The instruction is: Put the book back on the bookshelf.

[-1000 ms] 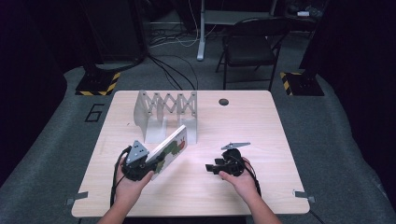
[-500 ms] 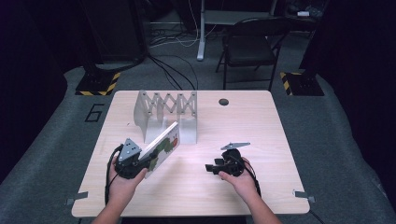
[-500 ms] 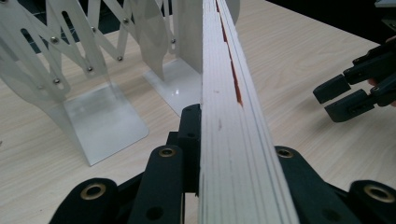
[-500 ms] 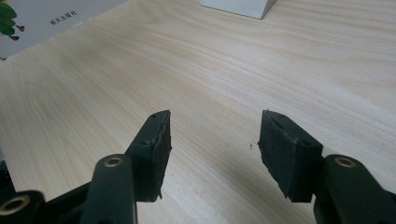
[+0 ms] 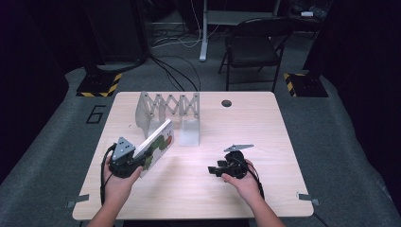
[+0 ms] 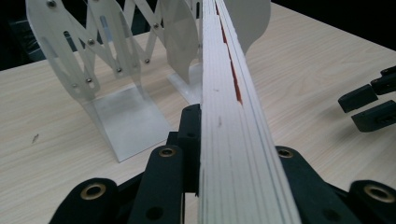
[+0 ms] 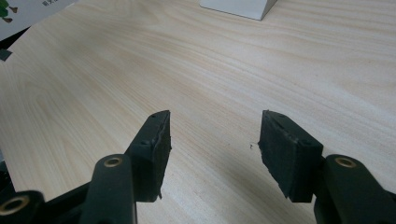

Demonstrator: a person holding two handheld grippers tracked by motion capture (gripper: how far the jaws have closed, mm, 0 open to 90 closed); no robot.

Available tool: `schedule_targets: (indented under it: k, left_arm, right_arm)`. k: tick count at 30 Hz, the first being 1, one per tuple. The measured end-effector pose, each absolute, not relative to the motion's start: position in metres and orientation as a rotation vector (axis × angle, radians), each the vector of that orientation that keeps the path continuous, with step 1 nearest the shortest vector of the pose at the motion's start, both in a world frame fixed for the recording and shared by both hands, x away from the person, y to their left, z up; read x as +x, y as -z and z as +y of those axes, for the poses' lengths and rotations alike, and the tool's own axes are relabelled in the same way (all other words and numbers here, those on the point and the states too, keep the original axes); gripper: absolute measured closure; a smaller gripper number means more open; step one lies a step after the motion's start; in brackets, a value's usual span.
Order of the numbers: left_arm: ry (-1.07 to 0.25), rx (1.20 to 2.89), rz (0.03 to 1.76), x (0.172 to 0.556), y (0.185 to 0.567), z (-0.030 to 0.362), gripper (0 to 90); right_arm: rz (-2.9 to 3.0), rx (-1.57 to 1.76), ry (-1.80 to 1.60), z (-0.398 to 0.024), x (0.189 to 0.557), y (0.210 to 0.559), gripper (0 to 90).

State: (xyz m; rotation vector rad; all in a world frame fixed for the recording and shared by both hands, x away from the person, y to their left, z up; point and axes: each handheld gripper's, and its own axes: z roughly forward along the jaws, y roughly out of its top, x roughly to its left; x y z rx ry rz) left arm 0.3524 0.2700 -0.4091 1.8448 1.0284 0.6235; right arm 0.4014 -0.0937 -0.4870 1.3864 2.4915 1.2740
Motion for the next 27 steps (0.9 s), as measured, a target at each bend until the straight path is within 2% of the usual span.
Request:
schedule_targets:
  k: [27]
  left_arm:
    - [-0.748,1.72,1.197,0.364,0.397,0.3,75.8]
  right_arm:
    - [2.495,1.38,-1.27,-0.093,0.401,0.487,43.2]
